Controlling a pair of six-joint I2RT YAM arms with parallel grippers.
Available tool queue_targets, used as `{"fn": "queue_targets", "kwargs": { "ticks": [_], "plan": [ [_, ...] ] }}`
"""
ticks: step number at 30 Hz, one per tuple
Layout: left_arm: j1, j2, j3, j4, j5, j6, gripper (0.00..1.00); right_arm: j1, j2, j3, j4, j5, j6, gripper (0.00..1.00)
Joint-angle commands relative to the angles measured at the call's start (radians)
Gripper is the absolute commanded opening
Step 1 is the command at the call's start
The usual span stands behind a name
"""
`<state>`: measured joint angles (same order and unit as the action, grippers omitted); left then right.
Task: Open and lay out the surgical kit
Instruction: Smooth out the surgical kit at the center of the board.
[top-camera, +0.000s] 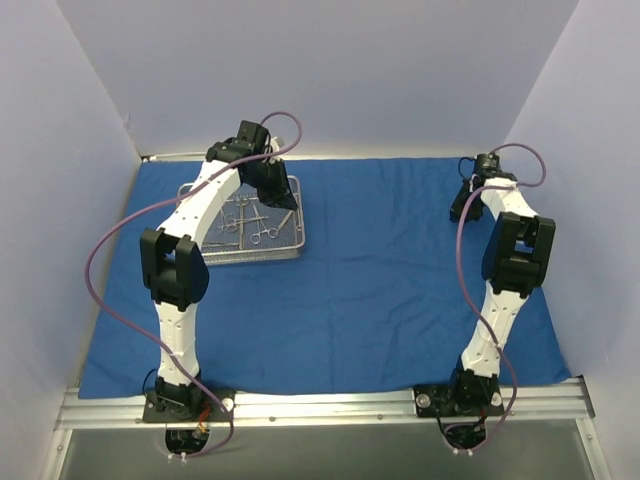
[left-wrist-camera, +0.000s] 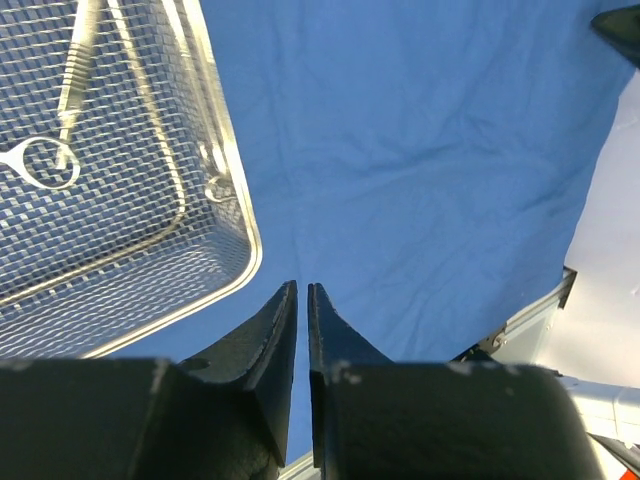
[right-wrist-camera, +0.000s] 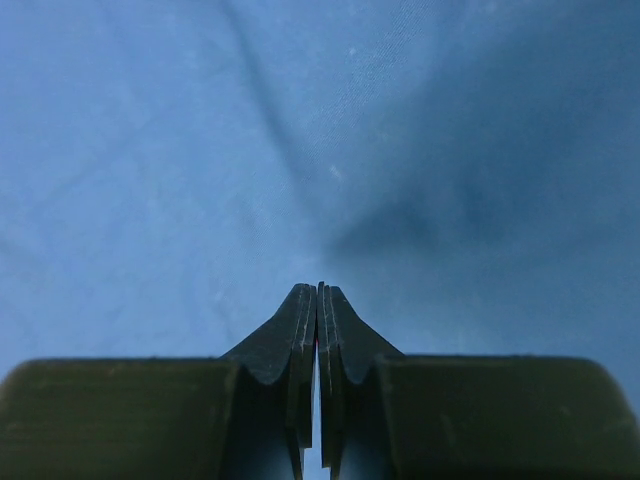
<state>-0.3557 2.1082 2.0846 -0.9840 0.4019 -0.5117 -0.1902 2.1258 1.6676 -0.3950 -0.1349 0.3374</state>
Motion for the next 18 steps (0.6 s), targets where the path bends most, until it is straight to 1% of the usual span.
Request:
{"fn": "queue_targets", "kwargs": {
  "ticks": [1,10,14,18],
  "plan": [
    [0.020,-0.062,-0.004,0.010,-0.020,0.022,0.17,0.000,0.051,0.007,0.016,0.014,-0.003,0.00],
    [0.072,-0.093,-0.035,-0.001,-0.025,0.024,0.17,0.006,0.209,0.145,-0.010,-0.009,-0.006,0.00],
    [0.080,-0.097,-0.046,-0.001,-0.029,0.024,0.17,0.008,0.253,0.210,-0.021,-0.003,-0.008,0.00],
    [0.080,-0.096,-0.052,-0.001,-0.028,0.022,0.17,0.008,0.338,0.309,-0.064,-0.006,-0.012,0.00]
  ]
}}
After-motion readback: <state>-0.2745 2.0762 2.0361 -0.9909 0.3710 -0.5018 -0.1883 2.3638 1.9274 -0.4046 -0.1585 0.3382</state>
